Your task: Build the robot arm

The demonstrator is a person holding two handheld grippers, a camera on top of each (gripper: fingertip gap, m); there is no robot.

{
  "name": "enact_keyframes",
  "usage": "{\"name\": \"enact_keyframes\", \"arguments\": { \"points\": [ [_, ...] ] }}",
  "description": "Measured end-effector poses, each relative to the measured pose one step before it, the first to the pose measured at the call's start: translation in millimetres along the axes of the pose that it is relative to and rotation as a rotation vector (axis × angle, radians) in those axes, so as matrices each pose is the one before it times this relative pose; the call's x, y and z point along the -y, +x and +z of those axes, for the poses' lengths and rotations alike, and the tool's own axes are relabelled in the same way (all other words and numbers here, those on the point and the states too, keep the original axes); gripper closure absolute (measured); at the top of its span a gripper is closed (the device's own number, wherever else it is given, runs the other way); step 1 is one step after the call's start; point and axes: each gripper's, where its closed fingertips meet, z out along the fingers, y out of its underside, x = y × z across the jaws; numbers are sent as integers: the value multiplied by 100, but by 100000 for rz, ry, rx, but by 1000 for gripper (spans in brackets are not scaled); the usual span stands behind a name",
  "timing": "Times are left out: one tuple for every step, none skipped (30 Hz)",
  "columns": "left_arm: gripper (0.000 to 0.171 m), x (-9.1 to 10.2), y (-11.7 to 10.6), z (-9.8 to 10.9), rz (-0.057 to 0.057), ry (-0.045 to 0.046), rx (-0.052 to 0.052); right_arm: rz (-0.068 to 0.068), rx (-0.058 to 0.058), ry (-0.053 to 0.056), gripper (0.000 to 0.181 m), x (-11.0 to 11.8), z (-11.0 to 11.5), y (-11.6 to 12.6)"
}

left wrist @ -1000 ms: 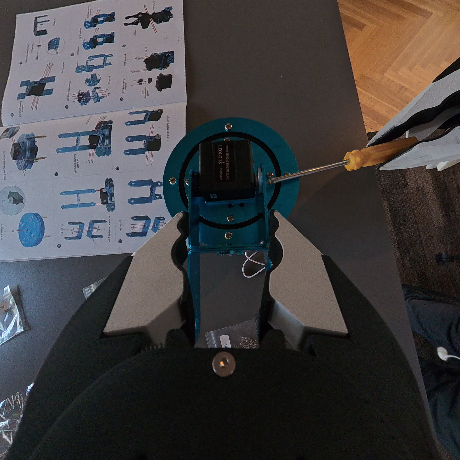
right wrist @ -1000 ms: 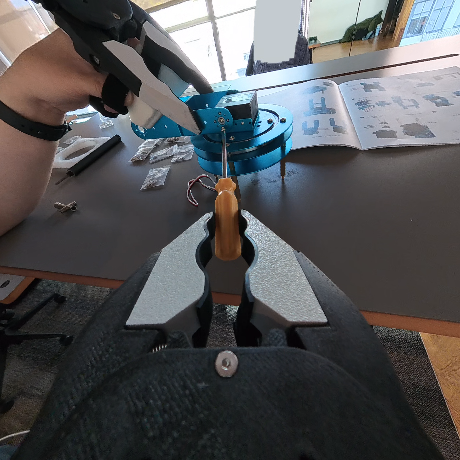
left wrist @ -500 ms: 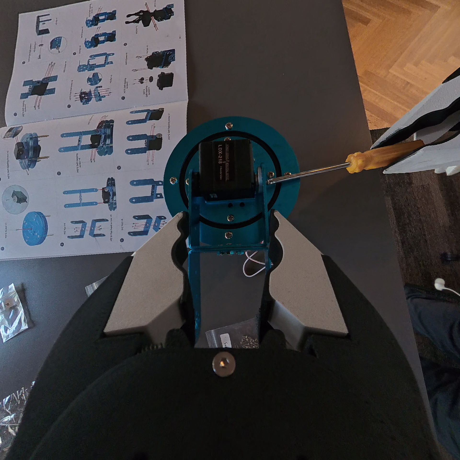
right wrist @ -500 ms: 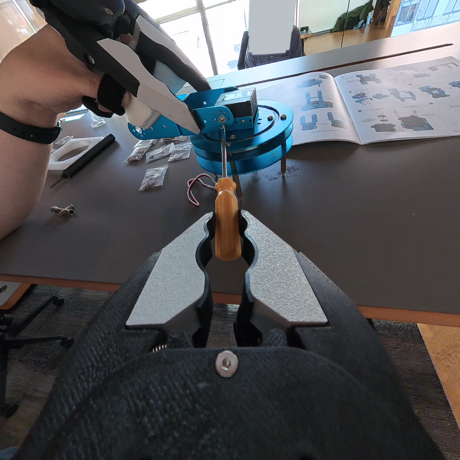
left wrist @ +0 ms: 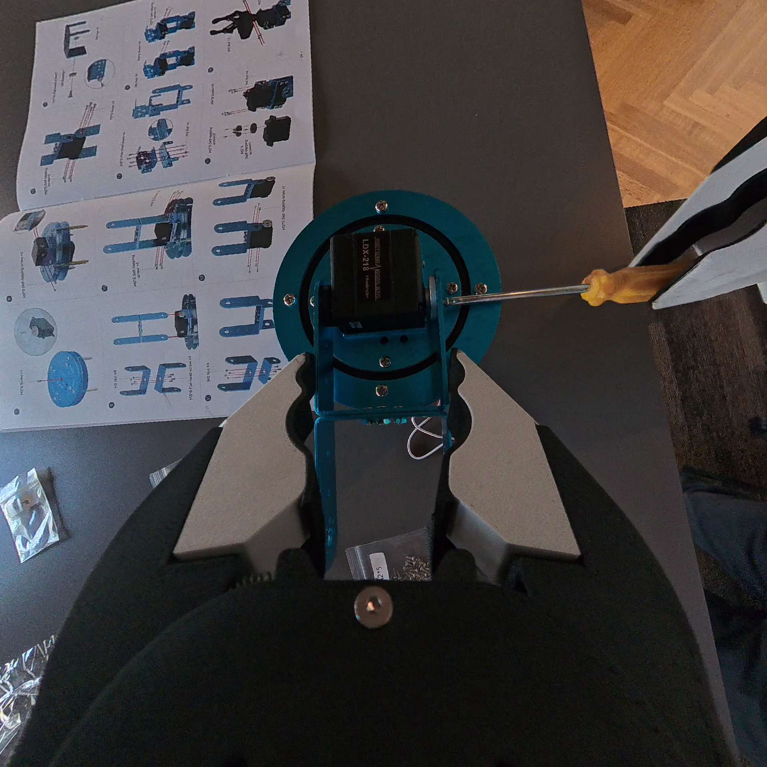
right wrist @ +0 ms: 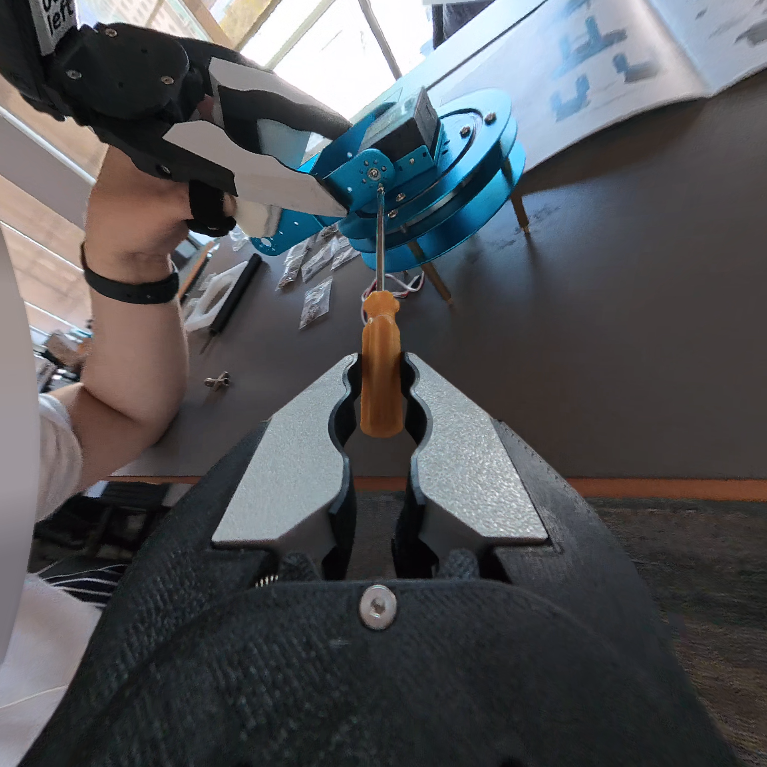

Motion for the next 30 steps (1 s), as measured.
{"name": "enact_keyframes", "arguments": {
  "points": [
    [108, -19, -9, 4, 147, -147, 5, 3148, 1612, -658, 165, -81, 63, -107],
    [108, -7, 5, -5, 61, -53, 7, 2975, 1286, -333, 165, -31, 20, -74],
    [108, 9, 0, 15, 117, 52, 97, 2708, 1179, -402, 165, -32, 19, -61],
    [108, 2, -5, 2, 71, -44, 78, 2881, 1205, -316, 165, -23, 8, -53],
    [108, -21, 3, -6, 84, -55, 79, 3426, 1811, -50, 165, -5, 3, -170],
    [108, -20, -4, -1, 150, -101, 36, 3357, 2031, -16, 165, -12, 2, -191],
    [108, -21, 6, 4, 93, 48, -11, 3184, 1753, 22, 164, -1, 3, -103],
    [108, -20, 2, 25, 127, -62, -44, 3495, 1993, 187, 165, 12, -9, -91],
    [108, -34, -4, 18, 239, -157, -55, 3904, 2539, 14, 164, -3, -6, -93],
    [108, -23, -2, 37, 255, -87, -67, 4284, 2652, -51, 165, 11, -11, -13],
    [108, -13, -8, 18, 124, 5, -124, 4735, 3264, 154, 165, 17, -8, -59],
    [108, -15, -2, 4, 87, 1, -163, 5162, 3740, -112, 165, -14, 7, -93],
    [108, 2, -25, 0, -29, 193, -101, 5563, 3622, 18, 165, -11, 13, -24],
    [108, 0, -26, 14, -172, 172, -83, 4966, 3310, 321, 165, 12, 19, -22],
    [108, 13, -15, 10, -30, 103, -22, 4174, 2720, -61, 165, -49, 54, -1],
    [108, 4, -36, 6, 32, -24, 176, 3673, 2110, 233, 165, -8, 41, 21],
    [108, 9, -35, 15, 37, -95, 105, 3018, 1922, 633, 165, 8, 40, -57],
    [108, 5, -26, 10, -7, -6, -22, 2592, 1354, 179, 165, -28, 45, -14],
    [108, 19, -21, 5, 10, 40, -2, 2310, 1177, 289, 165, -27, 41, -24],
    [109, 1, -25, 3, -106, 71, 13, 2399, 1215, 311, 165, -19, 39, -24],
    [108, 2, -8, 13, 116, 2, 81, 2552, 1314, 271, 165, -28, 38, -29],
    [108, -2, -11, 2, 88, -67, 41, 3073, 1732, 399, 165, -29, 30, -66],
    [108, 0, -16, 1, -12, 0, 53, 3284, 2023, 325, 165, -36, 36, -98],
    [108, 3, -18, 6, -16, -31, 67, 3123, 1675, 619, 165, 2, 33, -18],
    [108, -7, -11, 9, -20, -3, 24, 3191, 1877, 728, 165, 11, 10, -52],
    [108, 4, 5, 0, 95, 23, -11, 3716, 2387, 532, 165, -31, 34, -102],
    [108, -5, -4, -5, 33, 15, 7, 3119, 1777, 316, 165, -68, 36, -8],
    [108, -11, 4, 3, 45, -38, 32, 2202, 783, 445, 165, -44, 32, 76],
    [108, -14, 3, 2, 34, -54, 42, 1845, 826, 374, 165, -59, 31, 18],
    [108, -8, 1, 5, 72, -17, 41, 1915, 1256, 92, 165, -77, 53, -89]
  ]
}}
